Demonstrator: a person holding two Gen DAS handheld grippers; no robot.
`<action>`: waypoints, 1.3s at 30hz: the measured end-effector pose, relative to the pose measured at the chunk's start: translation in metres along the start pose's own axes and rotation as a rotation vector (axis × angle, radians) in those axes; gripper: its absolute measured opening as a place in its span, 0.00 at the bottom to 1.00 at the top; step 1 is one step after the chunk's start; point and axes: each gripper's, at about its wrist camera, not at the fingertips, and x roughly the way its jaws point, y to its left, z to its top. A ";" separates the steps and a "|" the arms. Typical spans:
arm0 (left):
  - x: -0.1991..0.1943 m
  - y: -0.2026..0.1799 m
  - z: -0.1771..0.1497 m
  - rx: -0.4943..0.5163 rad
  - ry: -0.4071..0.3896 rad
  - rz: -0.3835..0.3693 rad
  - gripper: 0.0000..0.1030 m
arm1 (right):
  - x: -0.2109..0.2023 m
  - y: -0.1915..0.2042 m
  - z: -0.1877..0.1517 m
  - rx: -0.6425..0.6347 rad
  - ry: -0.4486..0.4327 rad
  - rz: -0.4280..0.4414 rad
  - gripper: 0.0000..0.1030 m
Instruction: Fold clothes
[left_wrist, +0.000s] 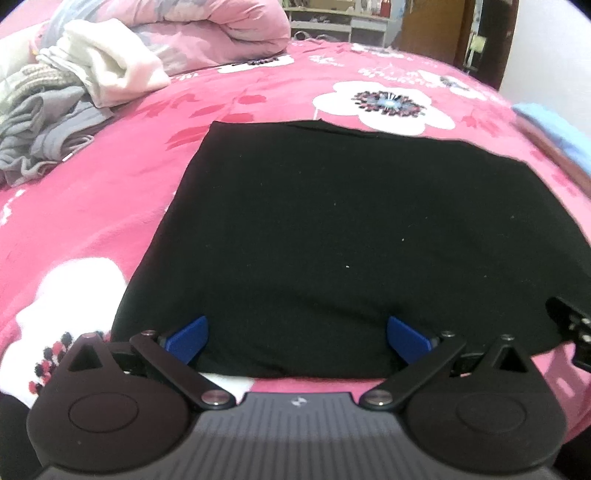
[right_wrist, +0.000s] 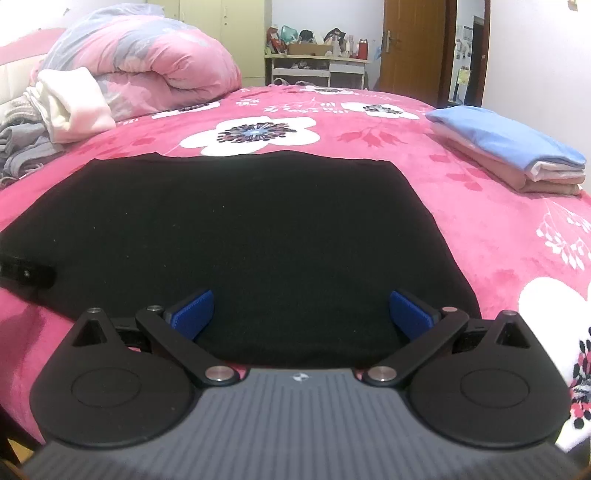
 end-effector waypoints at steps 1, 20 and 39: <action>-0.003 0.004 -0.001 -0.013 -0.010 -0.010 1.00 | -0.001 0.000 0.001 -0.002 -0.002 0.001 0.99; -0.080 0.174 -0.043 -0.531 -0.259 0.021 1.00 | -0.044 0.169 0.019 -0.590 -0.277 0.396 0.99; -0.062 0.217 -0.056 -0.672 -0.280 -0.165 0.70 | -0.017 0.295 -0.001 -1.072 -0.250 0.478 0.19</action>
